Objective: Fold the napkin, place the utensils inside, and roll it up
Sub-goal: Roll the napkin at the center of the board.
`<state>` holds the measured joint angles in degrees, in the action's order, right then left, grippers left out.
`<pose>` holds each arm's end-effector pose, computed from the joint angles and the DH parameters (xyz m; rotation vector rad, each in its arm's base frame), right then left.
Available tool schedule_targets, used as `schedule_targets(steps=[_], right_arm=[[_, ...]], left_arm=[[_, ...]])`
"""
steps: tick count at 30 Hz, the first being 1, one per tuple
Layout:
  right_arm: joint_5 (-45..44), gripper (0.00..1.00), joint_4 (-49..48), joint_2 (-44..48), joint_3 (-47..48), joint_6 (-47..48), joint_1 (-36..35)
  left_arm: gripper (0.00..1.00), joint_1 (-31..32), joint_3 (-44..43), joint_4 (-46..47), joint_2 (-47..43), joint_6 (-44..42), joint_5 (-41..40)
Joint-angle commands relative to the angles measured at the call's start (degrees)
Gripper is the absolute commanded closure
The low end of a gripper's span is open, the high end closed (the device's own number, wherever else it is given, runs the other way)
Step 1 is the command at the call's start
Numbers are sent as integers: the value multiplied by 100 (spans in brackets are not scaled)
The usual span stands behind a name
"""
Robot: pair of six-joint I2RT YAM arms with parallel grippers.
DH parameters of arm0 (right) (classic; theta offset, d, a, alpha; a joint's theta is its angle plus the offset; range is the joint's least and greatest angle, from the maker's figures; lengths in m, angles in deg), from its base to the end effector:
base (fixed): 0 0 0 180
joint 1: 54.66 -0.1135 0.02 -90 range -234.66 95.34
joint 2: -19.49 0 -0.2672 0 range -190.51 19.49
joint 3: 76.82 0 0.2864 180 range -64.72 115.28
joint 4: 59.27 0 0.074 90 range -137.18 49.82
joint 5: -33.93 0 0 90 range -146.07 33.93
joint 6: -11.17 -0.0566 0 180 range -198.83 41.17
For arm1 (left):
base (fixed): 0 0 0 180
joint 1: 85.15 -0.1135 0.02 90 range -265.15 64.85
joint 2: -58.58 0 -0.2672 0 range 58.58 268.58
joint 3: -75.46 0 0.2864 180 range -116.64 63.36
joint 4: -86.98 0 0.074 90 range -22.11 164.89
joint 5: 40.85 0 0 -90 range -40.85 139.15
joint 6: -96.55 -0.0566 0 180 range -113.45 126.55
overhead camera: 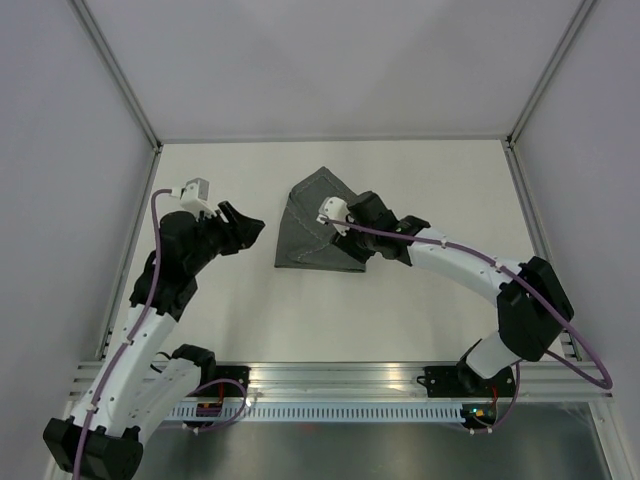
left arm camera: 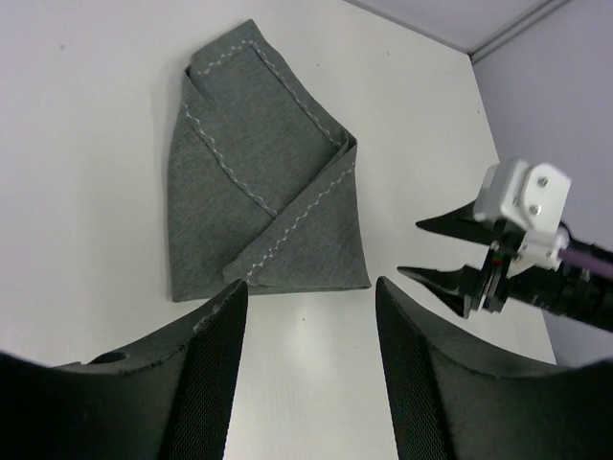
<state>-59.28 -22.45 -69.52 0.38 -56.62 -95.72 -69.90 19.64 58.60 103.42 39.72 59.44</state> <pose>0.2901 0.2485 0.2241 -1.2472 2.0732 0.0827 0.2245 -0.0717 0.3177 -0.1749 1.9307 -0.7415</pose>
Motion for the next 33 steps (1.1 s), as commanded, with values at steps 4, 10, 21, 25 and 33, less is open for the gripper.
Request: schedule_targets(steps=[4, 10, 21, 25, 33], right_arm=[[-979, 40, -943, -301, -542, 476, -824], [-1218, 39, -1330, -591, -674, 669, -1097], [-1350, 37, -1357, -1065, -455, 696, -1422], [-1341, 36, -1418, -1136, -428, 749, -1449], [-1341, 36, -1602, -1399, -340, 784, -1458]], left_arm=[[38, 5, -892, -497, 16, -276, -431], [37, 13, -1393, -787, 236, -355, -536], [37, 5, -1718, -867, 482, -408, -580], [36, 5, -1806, -893, 578, -434, -563], [36, 5, -1806, -902, 710, -557, -598]])
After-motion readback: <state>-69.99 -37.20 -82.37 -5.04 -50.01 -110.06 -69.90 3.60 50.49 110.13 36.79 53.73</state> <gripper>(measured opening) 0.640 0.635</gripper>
